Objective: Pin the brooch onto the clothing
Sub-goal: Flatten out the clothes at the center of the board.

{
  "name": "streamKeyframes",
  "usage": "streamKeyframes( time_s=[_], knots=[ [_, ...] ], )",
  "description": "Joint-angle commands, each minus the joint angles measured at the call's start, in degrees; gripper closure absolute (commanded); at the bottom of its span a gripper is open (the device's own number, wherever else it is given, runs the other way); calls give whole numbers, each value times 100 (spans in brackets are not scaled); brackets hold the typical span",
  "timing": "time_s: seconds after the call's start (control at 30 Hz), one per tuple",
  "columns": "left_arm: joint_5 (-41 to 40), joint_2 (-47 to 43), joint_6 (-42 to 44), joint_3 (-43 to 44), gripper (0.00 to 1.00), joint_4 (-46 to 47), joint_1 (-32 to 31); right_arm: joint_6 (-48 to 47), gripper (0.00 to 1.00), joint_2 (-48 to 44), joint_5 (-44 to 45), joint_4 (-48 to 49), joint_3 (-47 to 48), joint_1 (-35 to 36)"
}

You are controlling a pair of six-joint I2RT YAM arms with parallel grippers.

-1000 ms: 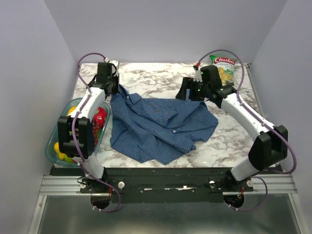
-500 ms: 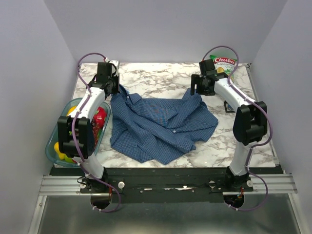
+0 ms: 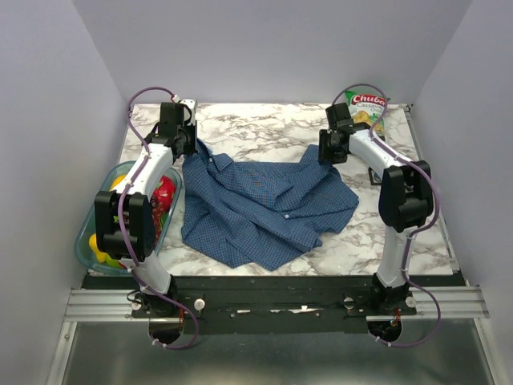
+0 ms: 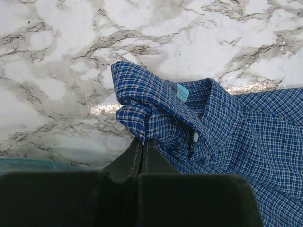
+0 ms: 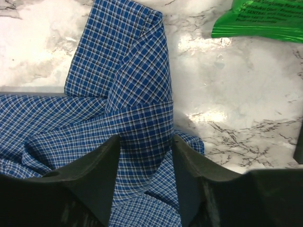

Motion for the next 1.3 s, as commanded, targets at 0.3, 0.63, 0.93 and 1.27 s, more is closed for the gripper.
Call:
streamKeyframes(
  time_s=[0.3, 0.63, 0.93, 1.27],
  knots=[
    [259, -305, -80, 131, 100, 147, -20, -57, 99, -354, -130, -84, -19, -134],
    [505, -1561, -168, 341, 100, 587, -20, -382, 100, -2383, 679, -901, 412, -248],
    [795, -2792, -379, 965, 100, 973, -20, -488, 99, -3940, 1398, -1358, 1045, -266],
    [1577, -4127, -247, 1677, 100, 1062, -20, -1040, 99, -5531, 2322, -1007, 1835, -266]
  ],
)
